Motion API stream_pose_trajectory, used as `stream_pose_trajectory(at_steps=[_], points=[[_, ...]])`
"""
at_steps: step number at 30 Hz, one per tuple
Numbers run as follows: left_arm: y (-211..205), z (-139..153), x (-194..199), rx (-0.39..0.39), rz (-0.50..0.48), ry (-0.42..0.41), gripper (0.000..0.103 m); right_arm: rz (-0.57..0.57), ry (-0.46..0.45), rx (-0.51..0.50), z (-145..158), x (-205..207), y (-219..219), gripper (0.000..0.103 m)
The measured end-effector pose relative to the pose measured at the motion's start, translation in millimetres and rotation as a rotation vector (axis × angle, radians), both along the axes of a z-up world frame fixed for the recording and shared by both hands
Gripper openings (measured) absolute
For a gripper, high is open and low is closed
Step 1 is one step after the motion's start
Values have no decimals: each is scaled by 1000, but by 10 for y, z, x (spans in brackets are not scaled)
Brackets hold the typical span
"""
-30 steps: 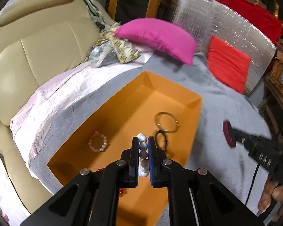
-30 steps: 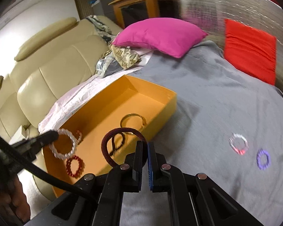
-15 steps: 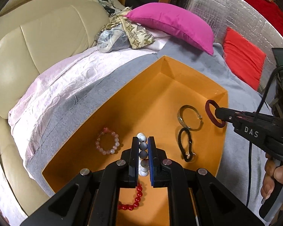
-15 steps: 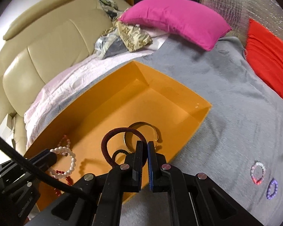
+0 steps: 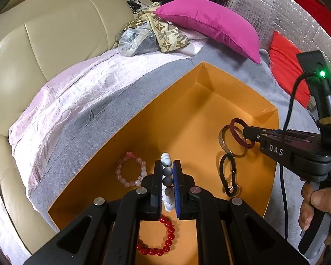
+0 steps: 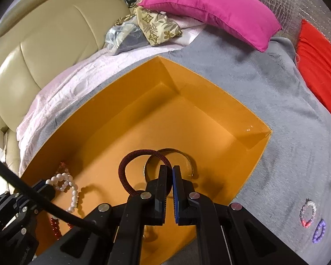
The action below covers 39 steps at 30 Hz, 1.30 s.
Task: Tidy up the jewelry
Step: 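Lower both held items into the orange box and open both tools, then move both open tools back toward the pink-white and purple bracelets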
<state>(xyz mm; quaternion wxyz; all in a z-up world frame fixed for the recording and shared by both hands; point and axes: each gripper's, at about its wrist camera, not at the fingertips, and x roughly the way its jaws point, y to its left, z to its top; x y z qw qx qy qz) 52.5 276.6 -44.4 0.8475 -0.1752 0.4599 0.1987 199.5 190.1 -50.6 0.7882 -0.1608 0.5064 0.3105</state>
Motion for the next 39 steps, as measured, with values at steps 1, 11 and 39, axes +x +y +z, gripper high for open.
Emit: stream_pose_trajectory(at_steps=[1, 11, 39], points=[[-1, -3, 4, 1, 0, 2, 9, 1, 5, -5, -16, 5, 11, 5], [48, -7, 1, 16, 29, 24, 10, -28, 4, -8, -61, 59, 9, 12], [-85, 328, -206, 88, 61, 5, 69, -185, -79, 182, 363, -145, -877, 77]])
